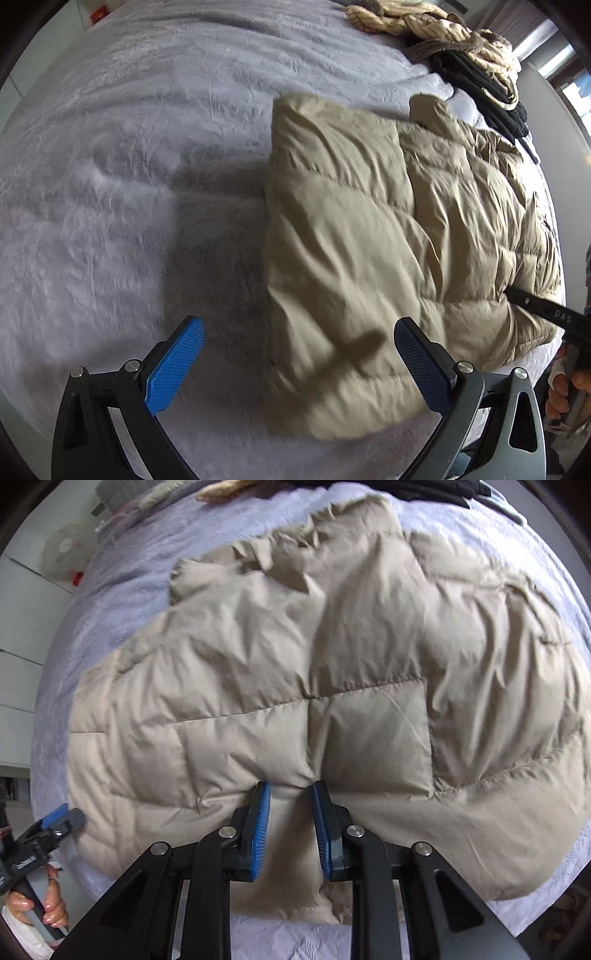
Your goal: Fold large clothes
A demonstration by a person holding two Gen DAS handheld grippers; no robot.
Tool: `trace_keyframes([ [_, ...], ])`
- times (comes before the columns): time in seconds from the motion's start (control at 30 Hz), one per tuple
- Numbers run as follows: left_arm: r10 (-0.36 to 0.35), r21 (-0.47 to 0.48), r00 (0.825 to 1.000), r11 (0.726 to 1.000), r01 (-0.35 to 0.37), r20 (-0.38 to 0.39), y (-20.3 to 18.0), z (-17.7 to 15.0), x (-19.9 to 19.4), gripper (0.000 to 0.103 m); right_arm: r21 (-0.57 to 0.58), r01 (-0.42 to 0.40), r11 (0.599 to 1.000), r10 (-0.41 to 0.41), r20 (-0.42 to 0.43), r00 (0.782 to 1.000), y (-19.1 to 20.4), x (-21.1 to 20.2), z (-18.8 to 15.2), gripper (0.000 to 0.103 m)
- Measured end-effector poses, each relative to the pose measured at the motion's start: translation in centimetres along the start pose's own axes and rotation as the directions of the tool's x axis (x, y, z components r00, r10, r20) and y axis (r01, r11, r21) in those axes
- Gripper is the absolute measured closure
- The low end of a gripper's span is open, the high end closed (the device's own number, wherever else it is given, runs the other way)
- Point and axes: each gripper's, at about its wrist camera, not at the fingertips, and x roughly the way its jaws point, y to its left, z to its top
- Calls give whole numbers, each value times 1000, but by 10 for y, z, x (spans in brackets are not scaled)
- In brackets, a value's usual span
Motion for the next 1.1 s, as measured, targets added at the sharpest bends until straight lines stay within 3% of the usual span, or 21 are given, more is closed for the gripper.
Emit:
trace_keyframes([
  [0.07, -43, -31, 999, 999, 43, 7, 16, 11, 5, 0, -1, -2, 1000, 2, 0, 1000, -1, 1, 0, 77],
  [0.13, -143, -75, 989, 987, 140, -35, 33, 21, 19, 0, -11, -2, 1000, 2, 3, 1000, -1, 2, -1, 77],
  [0.23, -328, -130, 934, 942, 311, -140, 50, 29, 53, 0, -19, -1, 1000, 1, 3, 1000, -2, 3, 0, 77],
  [0.3, -435, -154, 880, 899, 411, -192, 50, 32, 71, 0, -12, 5, 1000, -6, -14, 1000, -1, 5, 1, 77],
  [0.33, -493, -164, 843, 869, 466, -215, 48, 34, 80, 0, -12, 5, 1000, -6, -15, 1000, -1, 6, 0, 77],
  [0.4, -548, -161, 802, 837, 523, -240, 38, 37, 90, 0, -13, 4, 1000, -4, -19, 1000, 0, 6, -1, 77],
  [0.5, -582, -129, 765, 811, 570, -277, 15, 43, 101, 0, -10, -1, 1000, 1, -22, 1000, -2, 8, 1, 77],
  [0.57, -561, -88, 765, 820, 565, -316, -6, 43, 109, 0, -7, -2, 1000, 2, -23, 1000, -1, 9, 3, 77],
  [0.63, -510, -47, 790, 848, 527, -341, -21, 42, 113, 1, -6, -2, 1000, 2, -25, 1000, -2, 10, 4, 77],
  [0.7, -458, 15, 818, 870, 494, -348, -33, 42, 109, 27, -2, -9, 1000, 9, -25, 1000, -4, 11, 4, 77],
  [0.8, -481, 10, 808, 857, 515, -340, -39, 43, 95, 58, 5, -20, 1000, 21, -27, 999, -8, 13, 6, 77],
  [0.87, -487, 28, 811, 852, 523, -323, -47, 44, 78, 65, 11, -30, 999, 30, -27, 999, -12, 14, 7, 77],
  [0.93, -502, 52, 810, 840, 540, -304, -59, 46, 58, 68, 26, -43, 999, 44, -30, 999, -16, 17, 8, 77],
  [1.1, -568, 98, 781, 789, 606, -259, -105, 51, 8, 69, 111, -134, 985, 138, -31, 990, -39, 22, 13, 78],
])
